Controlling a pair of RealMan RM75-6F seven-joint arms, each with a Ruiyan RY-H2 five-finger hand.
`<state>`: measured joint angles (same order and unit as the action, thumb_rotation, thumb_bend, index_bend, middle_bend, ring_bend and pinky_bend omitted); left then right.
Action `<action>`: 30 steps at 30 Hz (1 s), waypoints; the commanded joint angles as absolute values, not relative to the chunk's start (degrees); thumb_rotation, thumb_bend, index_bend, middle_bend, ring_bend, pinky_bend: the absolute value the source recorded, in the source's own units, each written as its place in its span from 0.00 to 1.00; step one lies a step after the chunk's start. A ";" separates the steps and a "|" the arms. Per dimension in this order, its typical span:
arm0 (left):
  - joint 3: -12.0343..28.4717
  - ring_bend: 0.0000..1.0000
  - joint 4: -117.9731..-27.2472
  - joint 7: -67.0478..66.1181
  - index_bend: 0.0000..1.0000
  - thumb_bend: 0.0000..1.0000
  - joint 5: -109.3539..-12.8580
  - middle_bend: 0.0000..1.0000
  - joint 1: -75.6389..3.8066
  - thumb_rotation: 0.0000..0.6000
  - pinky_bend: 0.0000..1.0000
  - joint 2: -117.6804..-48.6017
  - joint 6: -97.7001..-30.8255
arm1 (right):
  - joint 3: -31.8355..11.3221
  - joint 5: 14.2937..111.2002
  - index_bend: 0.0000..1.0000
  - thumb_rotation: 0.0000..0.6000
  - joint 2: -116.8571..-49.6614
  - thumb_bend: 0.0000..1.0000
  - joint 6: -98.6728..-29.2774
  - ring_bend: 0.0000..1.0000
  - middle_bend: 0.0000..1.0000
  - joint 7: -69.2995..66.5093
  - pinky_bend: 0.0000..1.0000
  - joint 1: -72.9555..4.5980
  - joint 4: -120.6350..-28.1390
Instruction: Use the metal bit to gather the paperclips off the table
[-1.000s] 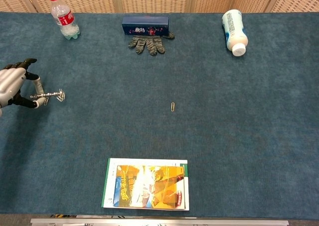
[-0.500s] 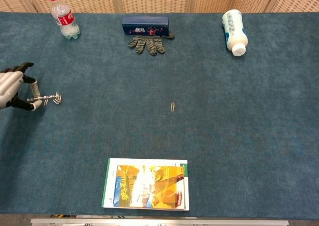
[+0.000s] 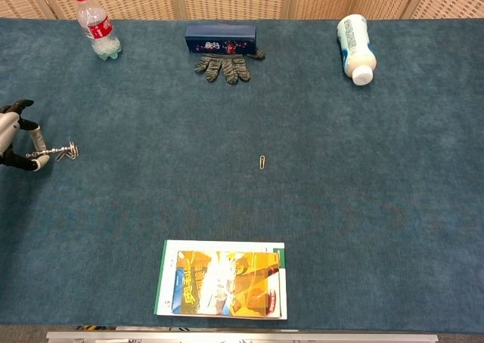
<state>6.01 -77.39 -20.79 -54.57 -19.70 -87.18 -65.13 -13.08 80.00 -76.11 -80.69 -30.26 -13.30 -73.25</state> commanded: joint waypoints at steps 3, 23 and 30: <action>6.04 0.00 -78.27 -20.33 0.58 0.33 -55.39 0.00 -19.15 1.00 0.00 -86.51 -66.04 | -13.06 79.97 0.45 1.00 -76.20 0.00 -80.66 0.44 0.53 -30.26 0.67 -13.34 -73.24; 8.89 0.00 -77.64 -20.38 0.31 0.32 -52.44 0.00 -19.80 1.00 0.00 -85.07 -64.47 | -12.93 79.71 0.45 1.00 -76.39 0.00 -80.61 0.44 0.53 -30.50 0.67 -13.20 -73.03; 10.00 0.00 -79.44 -17.79 0.03 0.22 -54.03 0.00 -18.62 1.00 0.00 -83.54 -67.59 | -12.98 79.60 0.45 1.00 -76.39 0.00 -80.95 0.44 0.53 -30.80 0.67 -12.93 -72.97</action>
<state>9.61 -78.76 -18.72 -53.34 -19.09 -84.08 -66.65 -12.98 79.60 -76.40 -80.92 -30.78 -12.96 -72.97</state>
